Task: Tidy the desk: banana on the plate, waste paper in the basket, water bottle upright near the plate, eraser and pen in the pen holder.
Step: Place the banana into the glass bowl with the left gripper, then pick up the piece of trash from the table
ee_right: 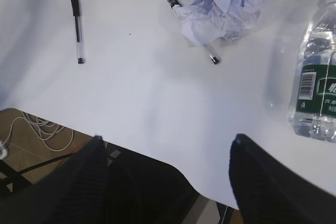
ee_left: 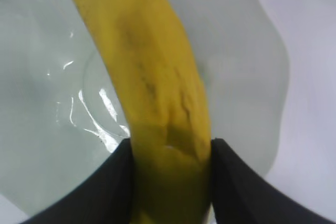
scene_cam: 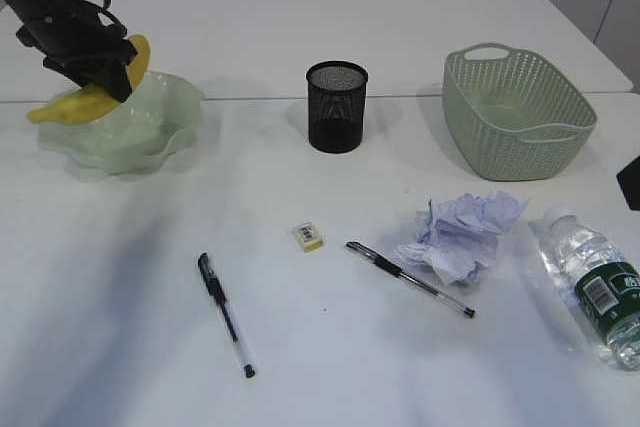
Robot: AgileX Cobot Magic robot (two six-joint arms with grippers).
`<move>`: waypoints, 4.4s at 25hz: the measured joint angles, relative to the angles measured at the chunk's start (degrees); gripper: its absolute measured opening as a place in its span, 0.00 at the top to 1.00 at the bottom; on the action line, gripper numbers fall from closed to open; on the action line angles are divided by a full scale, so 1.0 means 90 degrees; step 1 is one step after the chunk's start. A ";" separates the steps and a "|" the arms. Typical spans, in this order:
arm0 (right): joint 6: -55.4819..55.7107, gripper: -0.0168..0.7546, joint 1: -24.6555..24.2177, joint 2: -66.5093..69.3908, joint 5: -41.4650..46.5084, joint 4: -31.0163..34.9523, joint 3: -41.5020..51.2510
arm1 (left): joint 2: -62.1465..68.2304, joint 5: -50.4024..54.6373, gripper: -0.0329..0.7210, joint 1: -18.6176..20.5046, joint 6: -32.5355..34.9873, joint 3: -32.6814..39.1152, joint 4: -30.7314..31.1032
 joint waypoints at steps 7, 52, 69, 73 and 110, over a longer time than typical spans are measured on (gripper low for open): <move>0.0048 0.28 0.0000 0.0000 0.0000 0.0013 0.0000 | 0.0263 -0.0125 0.56 0.0000 -0.0071 0.0000 0.0161; 0.0241 0.28 0.0000 0.0000 0.0000 0.0066 0.0000 | -0.0637 0.0608 0.31 0.0000 -0.0547 0.0000 0.0464; 0.0241 0.28 0.0000 0.0000 0.0000 0.0066 0.0000 | -0.2311 0.0653 0.31 0.0009 -0.1092 0.1713 0.1012; 0.0241 0.28 0.0000 0.0000 0.0000 0.0066 0.0000 | -0.2705 0.0653 0.31 0.0009 -0.1247 0.2043 0.1102; 0.0138 0.28 0.0000 0.0000 -0.0073 0.0066 0.0000 | -0.6356 -0.1823 0.31 0.0009 -0.2622 0.6737 0.1798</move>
